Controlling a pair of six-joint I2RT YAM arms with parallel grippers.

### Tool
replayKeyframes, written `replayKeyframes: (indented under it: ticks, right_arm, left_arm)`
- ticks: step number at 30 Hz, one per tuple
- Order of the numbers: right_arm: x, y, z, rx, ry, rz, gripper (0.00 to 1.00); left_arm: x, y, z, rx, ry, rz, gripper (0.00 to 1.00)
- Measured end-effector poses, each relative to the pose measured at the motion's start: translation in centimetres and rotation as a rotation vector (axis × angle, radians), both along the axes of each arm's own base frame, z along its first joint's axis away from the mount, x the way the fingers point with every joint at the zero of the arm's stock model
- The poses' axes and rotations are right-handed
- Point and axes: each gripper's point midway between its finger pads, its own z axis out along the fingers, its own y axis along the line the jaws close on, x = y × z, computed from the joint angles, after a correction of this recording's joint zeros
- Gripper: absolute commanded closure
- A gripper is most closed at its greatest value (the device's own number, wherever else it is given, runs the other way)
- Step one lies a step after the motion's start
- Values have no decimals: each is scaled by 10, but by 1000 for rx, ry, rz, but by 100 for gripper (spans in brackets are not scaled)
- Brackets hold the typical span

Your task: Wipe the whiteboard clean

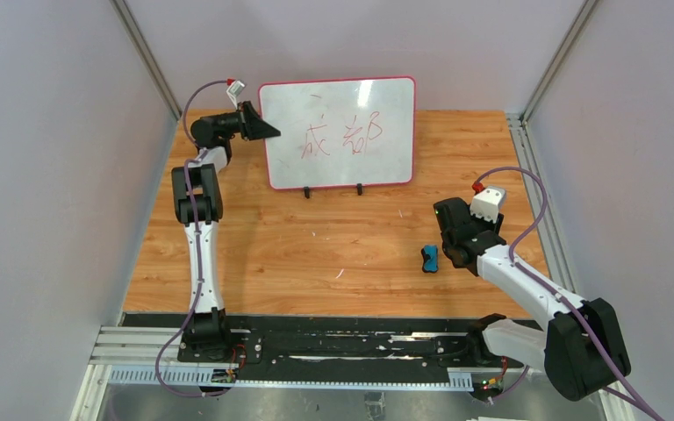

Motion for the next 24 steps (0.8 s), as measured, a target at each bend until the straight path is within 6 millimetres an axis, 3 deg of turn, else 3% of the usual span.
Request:
replayKeyframes:
  ticks: [8,24]
  right_arm:
    - [0,0,0,-1,1,1,62]
    - [0,1,-6,-17,47,20,65]
  left_arm:
    - [1,-11,-10,-30,18,4,100]
    - [2,-7,-13,-57,27,38,100]
